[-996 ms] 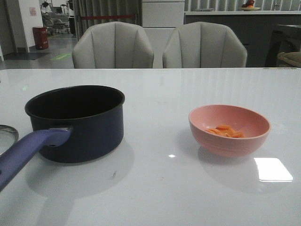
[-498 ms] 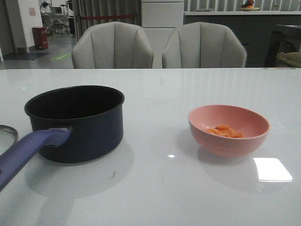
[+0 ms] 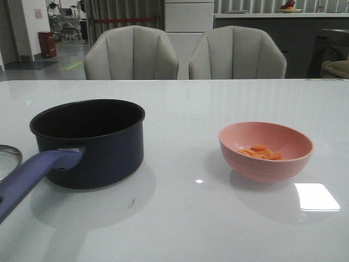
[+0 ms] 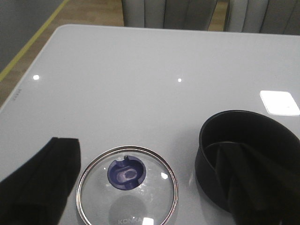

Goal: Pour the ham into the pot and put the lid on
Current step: 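Set the glass lid down on the table beside the pot, left gripper, then move the right gripper toward the pink bowl, then grasp the rim of the pink bowl with the right gripper, then lift the pink bowl and carry it over the pot, right gripper, then tilt the pink bowl to pour the orange slices into the pot, then carry the empty bowl back and set it on the table, right gripper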

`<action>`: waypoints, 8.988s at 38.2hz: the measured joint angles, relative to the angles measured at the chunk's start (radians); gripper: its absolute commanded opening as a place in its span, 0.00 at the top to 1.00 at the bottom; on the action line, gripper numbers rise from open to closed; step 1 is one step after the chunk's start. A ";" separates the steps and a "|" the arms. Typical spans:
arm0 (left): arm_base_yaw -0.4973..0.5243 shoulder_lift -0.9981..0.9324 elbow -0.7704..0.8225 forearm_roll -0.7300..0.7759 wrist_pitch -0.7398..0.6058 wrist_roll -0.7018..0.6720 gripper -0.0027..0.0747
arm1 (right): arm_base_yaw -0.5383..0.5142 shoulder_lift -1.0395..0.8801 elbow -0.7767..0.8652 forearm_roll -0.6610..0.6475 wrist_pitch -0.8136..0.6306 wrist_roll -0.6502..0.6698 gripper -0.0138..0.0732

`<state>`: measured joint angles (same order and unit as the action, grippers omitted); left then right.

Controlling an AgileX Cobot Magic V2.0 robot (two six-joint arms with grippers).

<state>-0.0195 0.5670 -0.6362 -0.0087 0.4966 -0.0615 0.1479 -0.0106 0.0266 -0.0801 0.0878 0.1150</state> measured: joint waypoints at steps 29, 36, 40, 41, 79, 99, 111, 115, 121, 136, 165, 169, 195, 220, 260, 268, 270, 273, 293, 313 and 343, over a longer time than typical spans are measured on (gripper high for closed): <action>-0.245 -0.451 0.280 0.085 0.031 0.000 0.29 | 0.007 0.000 0.000 -0.005 0.000 0.000 0.65; -0.247 -0.451 0.280 0.088 0.032 0.000 0.39 | 0.007 0.000 0.000 -0.196 -0.022 -0.058 0.65; -0.247 -0.451 0.280 0.088 0.038 0.000 0.40 | 0.007 0.000 0.000 -0.249 -0.057 -0.065 0.65; -0.247 -0.451 0.280 0.088 0.039 0.000 0.40 | 0.007 0.000 0.000 -0.253 -0.064 -0.065 0.65; -0.247 -0.451 0.281 0.088 0.046 0.000 0.40 | 0.007 0.249 -0.395 -0.019 0.319 0.097 0.46; -0.247 -0.451 0.282 0.088 0.046 0.000 0.40 | 0.007 0.877 -0.757 -0.008 0.452 0.097 0.25; -0.247 -0.451 0.282 0.088 0.052 0.000 0.40 | 0.007 1.406 -1.085 0.104 0.646 0.021 0.25; -0.247 -0.451 0.282 0.088 0.054 0.000 0.40 | 0.007 1.531 -1.132 0.145 0.648 -0.012 0.25; -0.247 -0.451 0.282 0.088 0.054 0.000 0.40 | 0.008 1.685 -1.165 0.189 0.648 -0.030 0.25; -0.247 -0.451 0.282 0.088 0.054 0.000 0.40 | 0.011 1.837 -1.185 0.311 0.596 -0.115 0.55; -0.247 -0.451 0.282 0.088 0.055 0.000 0.40 | 0.049 1.856 -1.379 0.337 0.728 -0.115 0.66; -0.247 -0.451 0.282 0.088 0.055 0.000 0.40 | 0.113 1.814 -1.462 0.337 0.755 -0.115 0.66; -0.247 -0.451 0.282 0.088 0.055 0.000 0.40 | 0.531 2.025 -1.858 0.087 0.572 -0.045 0.68; -0.247 -0.451 0.282 0.088 0.055 0.000 0.40 | 0.563 2.027 -1.444 0.011 -0.506 -0.115 0.68; -0.247 -0.451 0.282 0.088 0.056 0.000 0.40 | 0.588 2.145 -1.289 0.108 -1.211 -1.046 0.68; -0.247 -0.451 0.282 0.088 0.056 0.000 0.40 | 0.594 2.140 -1.289 0.213 -1.194 -0.726 0.68; -0.247 -0.451 0.282 0.088 0.056 0.000 0.40 | 0.594 2.127 -1.289 0.245 -1.139 -0.605 0.68; -0.247 -0.451 0.282 0.088 0.056 0.000 0.40 | 0.594 2.089 -1.293 0.282 -0.979 -0.471 0.68; -0.247 -0.451 0.286 0.087 0.056 0.000 0.40 | 0.548 1.817 -1.502 0.298 0.101 -0.341 0.68; -0.247 -0.451 0.286 0.087 0.056 0.000 0.40 | 0.251 1.751 -1.505 0.105 0.631 -0.122 0.68; -0.247 -0.451 0.286 0.087 0.056 0.000 0.40 | 0.034 1.970 -1.509 0.212 0.851 -0.081 0.47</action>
<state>-0.2668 0.1160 -0.3501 0.0778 0.5524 -0.0615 0.1822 1.9593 -1.4822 0.1315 0.9389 0.0337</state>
